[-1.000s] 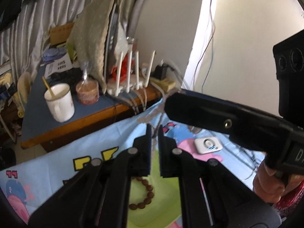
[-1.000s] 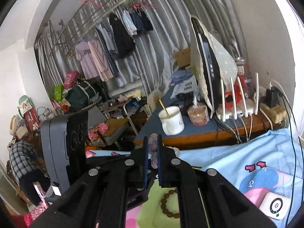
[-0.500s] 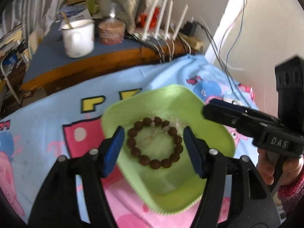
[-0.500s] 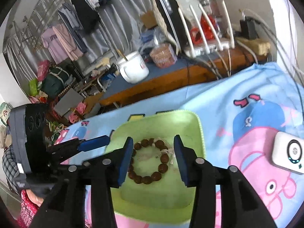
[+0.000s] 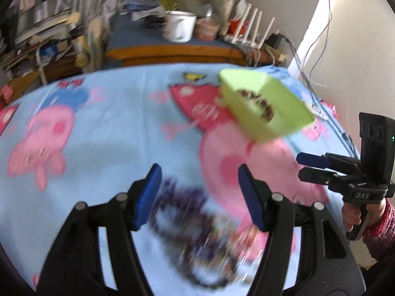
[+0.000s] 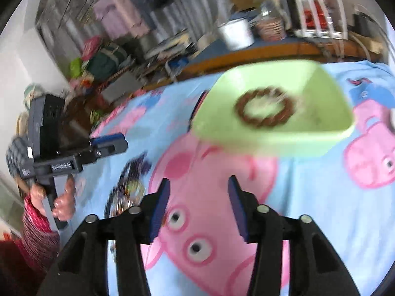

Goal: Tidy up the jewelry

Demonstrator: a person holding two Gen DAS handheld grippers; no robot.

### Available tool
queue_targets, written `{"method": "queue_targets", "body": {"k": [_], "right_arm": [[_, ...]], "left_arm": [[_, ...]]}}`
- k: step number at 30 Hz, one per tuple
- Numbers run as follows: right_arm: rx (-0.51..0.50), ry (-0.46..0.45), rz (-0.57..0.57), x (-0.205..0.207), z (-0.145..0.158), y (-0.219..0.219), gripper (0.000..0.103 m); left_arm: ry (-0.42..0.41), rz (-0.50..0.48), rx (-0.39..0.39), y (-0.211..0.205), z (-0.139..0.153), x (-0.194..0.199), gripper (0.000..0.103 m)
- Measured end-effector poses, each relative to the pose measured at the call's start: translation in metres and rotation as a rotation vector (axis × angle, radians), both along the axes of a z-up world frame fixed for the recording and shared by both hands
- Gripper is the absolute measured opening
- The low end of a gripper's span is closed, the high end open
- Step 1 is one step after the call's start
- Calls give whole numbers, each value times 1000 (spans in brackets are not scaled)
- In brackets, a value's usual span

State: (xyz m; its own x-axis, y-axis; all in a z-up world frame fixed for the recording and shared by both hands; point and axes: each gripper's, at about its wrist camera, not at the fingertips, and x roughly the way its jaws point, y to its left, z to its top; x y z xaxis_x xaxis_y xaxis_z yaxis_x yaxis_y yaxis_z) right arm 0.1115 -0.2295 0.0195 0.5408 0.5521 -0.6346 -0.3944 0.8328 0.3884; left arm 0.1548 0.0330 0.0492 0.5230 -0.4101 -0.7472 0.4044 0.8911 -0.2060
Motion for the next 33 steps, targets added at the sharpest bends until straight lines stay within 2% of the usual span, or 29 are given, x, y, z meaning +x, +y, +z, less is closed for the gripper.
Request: {"method": "queue_targets", "body": {"k": [3, 9, 11, 13, 17, 19, 20, 22, 25, 27, 28, 30, 33], "right_arm": [[-30, -6, 79, -10, -5, 26, 5], [-58, -33, 173, -10, 2, 71, 5], [-41, -21, 184, 2, 6, 86, 5], [-31, 0, 187, 15, 6, 98, 0], [-5, 75, 233, 33, 2, 121, 0], [-33, 113, 249, 38, -8, 129, 0], [-35, 106, 245, 37, -10, 125, 0], [-65, 77, 192, 37, -6, 113, 0], [-133, 17, 32, 38, -3, 83, 0], [-120, -9, -48, 41, 0, 61, 0], [-79, -16, -76, 38, 3, 48, 0], [-21, -22, -79, 29, 9, 31, 0], [8, -22, -6, 6, 16, 26, 1]], "left_arm": [[-9, 33, -10, 21, -5, -21, 61], [-2, 55, -71, 44, -9, -45, 60], [3, 48, -68, 43, -11, -47, 55], [10, 55, -54, 41, -15, -45, 53], [37, 91, -50, 46, -23, -38, 52], [40, 87, -47, 47, -26, -35, 38], [43, 82, -46, 47, -28, -34, 34], [48, 79, -27, 46, -33, -32, 18], [59, 109, 3, 49, -40, -29, 16], [62, 120, -34, 55, -37, -30, 16], [53, 119, -51, 56, -33, -34, 16], [46, 99, -82, 56, -25, -41, 16], [38, 47, -119, 49, -16, -56, 16]]}}
